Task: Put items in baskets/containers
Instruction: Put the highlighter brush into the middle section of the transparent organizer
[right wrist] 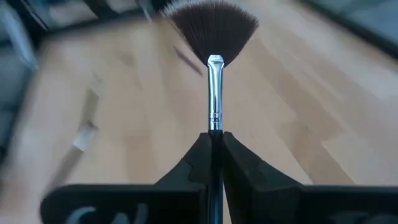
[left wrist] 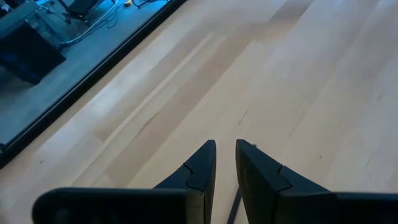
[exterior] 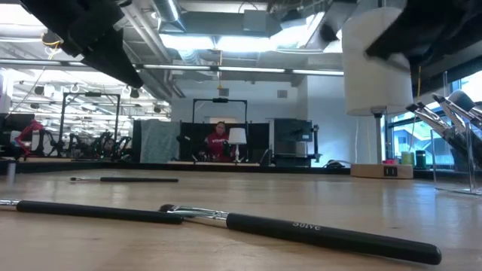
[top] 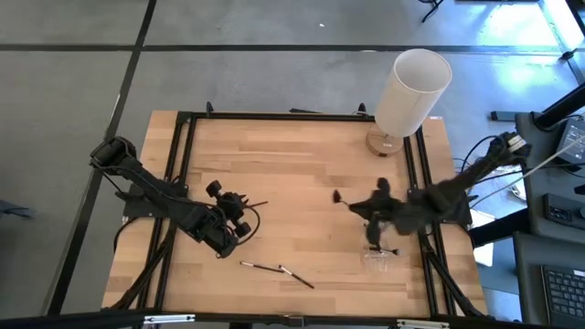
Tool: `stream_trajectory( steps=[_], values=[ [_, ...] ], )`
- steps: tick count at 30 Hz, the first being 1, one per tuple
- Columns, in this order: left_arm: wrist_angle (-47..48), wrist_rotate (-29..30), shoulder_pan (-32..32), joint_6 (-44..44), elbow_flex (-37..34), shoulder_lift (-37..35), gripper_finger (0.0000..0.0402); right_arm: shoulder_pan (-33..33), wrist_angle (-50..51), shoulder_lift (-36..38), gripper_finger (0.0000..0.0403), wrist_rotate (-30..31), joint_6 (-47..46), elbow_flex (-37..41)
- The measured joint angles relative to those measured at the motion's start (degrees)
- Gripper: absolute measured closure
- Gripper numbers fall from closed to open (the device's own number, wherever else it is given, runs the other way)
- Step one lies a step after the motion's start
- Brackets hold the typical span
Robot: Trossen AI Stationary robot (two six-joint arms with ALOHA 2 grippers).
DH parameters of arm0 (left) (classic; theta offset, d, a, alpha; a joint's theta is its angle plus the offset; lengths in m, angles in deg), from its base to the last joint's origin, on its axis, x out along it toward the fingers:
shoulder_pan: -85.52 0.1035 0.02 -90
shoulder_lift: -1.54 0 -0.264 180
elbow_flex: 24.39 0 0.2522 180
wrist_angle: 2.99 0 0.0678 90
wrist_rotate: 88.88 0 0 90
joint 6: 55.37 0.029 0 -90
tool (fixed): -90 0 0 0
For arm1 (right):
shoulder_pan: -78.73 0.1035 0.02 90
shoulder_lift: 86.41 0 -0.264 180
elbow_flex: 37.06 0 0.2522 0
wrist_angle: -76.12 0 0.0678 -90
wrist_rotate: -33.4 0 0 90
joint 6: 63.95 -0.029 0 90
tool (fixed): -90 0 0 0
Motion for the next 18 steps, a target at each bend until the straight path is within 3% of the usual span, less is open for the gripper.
stream_trajectory(
  steps=[7,13,18],
  values=[
    [-0.03,-0.07,1.18,0.07,0.02,-0.01,0.0343,13.33,-1.21,8.66,0.0377,7.55,-0.07,4.80],
    [-0.06,-0.58,1.10,0.02,0.02,-0.02,0.0343,22.64,-3.23,8.13,0.0377,13.57,-9.76,11.19],
    [-0.09,-0.86,1.08,0.02,0.02,-0.02,0.0343,27.98,-11.84,6.36,0.0377,15.73,-12.18,16.36]
  ],
)
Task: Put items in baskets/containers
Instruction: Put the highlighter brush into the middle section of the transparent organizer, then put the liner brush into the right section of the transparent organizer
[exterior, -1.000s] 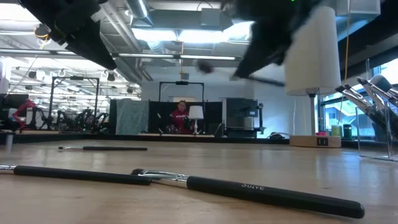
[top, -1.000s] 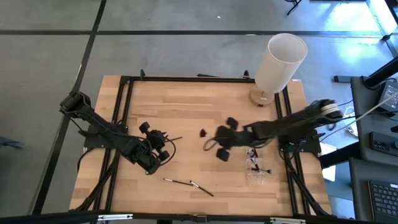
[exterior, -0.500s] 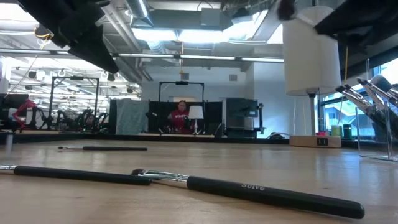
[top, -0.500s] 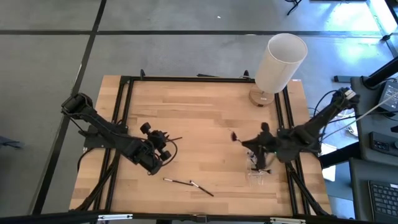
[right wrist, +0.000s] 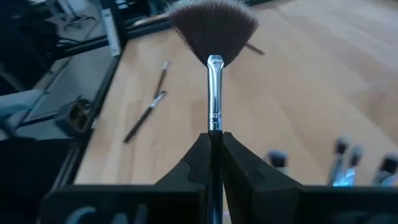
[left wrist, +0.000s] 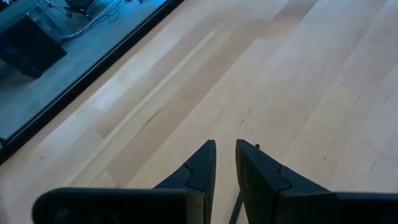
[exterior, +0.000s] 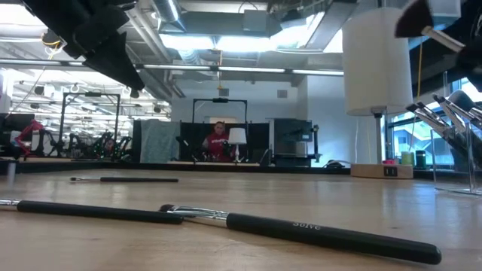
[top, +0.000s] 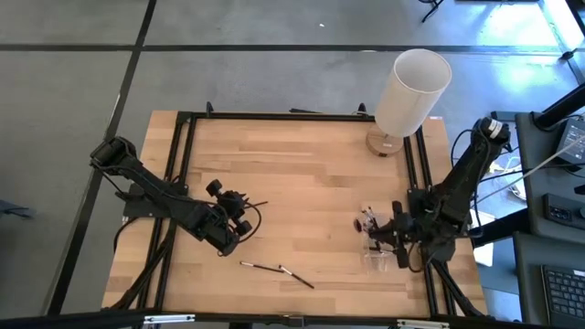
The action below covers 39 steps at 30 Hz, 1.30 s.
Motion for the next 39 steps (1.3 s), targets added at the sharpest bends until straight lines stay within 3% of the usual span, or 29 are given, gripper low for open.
stream_trajectory(
  steps=[8,17,25,34,39],
  values=[
    [-0.04,0.20,0.21,0.15,0.00,0.00,0.0343,4.30,-2.67,-1.54,0.0376,0.13,-0.63,3.25],
    [0.00,0.63,0.22,0.17,0.00,0.00,0.0343,4.52,-2.57,-1.52,0.0337,3.15,-0.57,4.01],
    [0.02,0.59,0.22,0.17,0.00,0.00,0.0343,4.52,-2.64,-1.52,0.0332,3.32,-0.42,3.98],
    [0.03,0.33,0.47,0.79,0.00,0.00,0.0343,4.48,-2.70,-1.38,0.0332,11.10,6.61,-2.11],
    [-0.85,-4.96,3.17,3.55,0.01,0.29,0.0343,2.96,-2.84,-1.36,0.0332,15.11,8.87,-6.09]
  ],
)
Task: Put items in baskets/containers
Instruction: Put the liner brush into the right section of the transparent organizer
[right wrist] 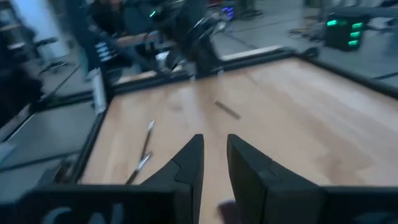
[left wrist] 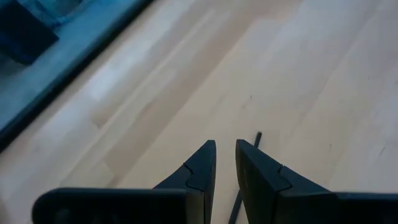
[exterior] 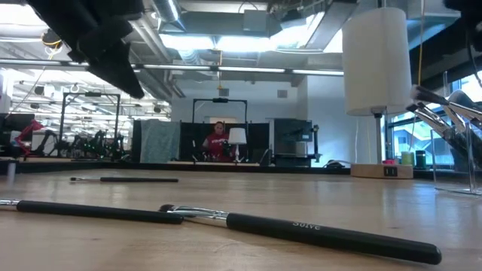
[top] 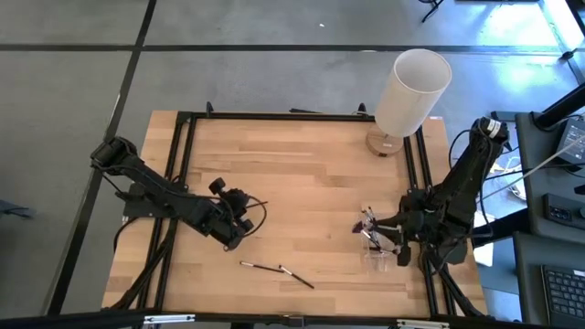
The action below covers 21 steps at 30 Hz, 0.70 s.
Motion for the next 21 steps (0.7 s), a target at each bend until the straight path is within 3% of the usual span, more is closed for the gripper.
stream_trajectory(
  steps=[8,16,21],
  values=[
    [-2.40,-13.58,7.55,10.63,0.03,6.65,0.0343,-9.67,0.15,-0.34,0.0331,0.96,-0.88,-0.41],
    [-3.46,-28.46,16.14,22.97,0.01,11.65,0.0343,-16.23,0.17,-0.66,0.0331,-10.74,-4.51,-0.37],
    [-7.12,-32.89,19.42,30.01,0.03,12.08,0.0339,-17.12,-0.09,-2.26,0.0331,-11.27,-4.87,-0.35]
  ],
)
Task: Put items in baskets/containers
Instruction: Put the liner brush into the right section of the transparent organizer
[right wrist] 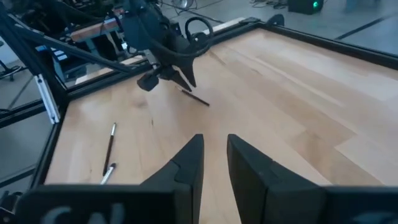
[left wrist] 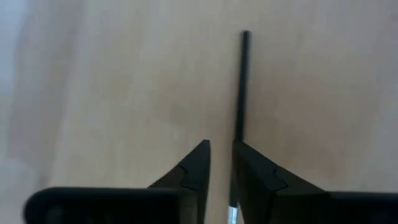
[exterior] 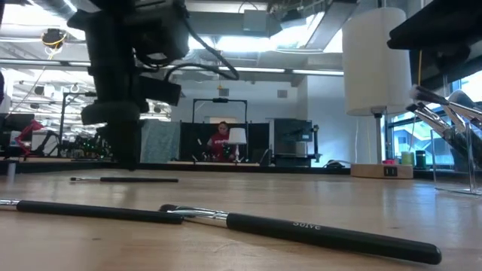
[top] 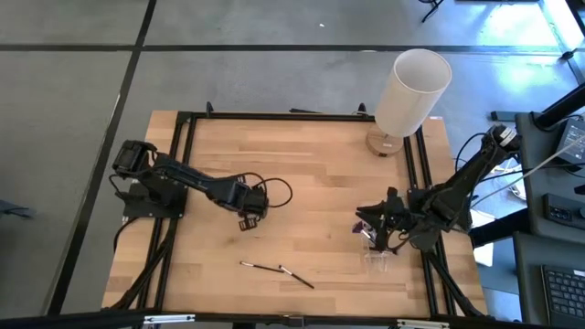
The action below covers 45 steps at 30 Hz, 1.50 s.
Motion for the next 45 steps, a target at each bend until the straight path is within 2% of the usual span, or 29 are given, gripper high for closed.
stream_trajectory(
  steps=[7,13,20,30,37,41,45],
  values=[
    [-0.15,-9.66,2.19,7.57,-0.02,0.00,0.0311,-0.14,-0.15,-2.42,0.0331,-1.22,-1.43,0.02],
    [3.38,-7.97,3.04,8.16,-0.02,0.01,0.0292,-0.14,-0.15,-3.06,0.0331,-1.58,-2.53,0.02],
    [4.78,-8.32,3.12,8.21,-0.03,0.02,0.0307,-0.12,-0.21,-3.05,0.0331,-2.60,-2.70,0.02],
    [-2.54,-11.71,3.12,8.67,-7.72,-0.95,0.0324,-0.12,-0.26,-3.05,0.0331,-2.48,-2.72,0.02],
    [-2.54,-9.39,2.53,12.43,-7.99,-2.19,0.0365,-1.14,-1.62,-3.05,0.0331,-2.43,-2.70,0.02],
    [-5.24,-3.56,0.62,20.06,-8.46,-4.62,0.0392,-1.90,-2.76,-3.05,0.0331,-2.47,-2.72,0.04],
    [-10.99,4.33,-2.59,28.79,-8.17,-6.13,0.0387,-3.46,-4.95,-4.03,0.0331,-2.58,-3.55,0.04]
  ],
)
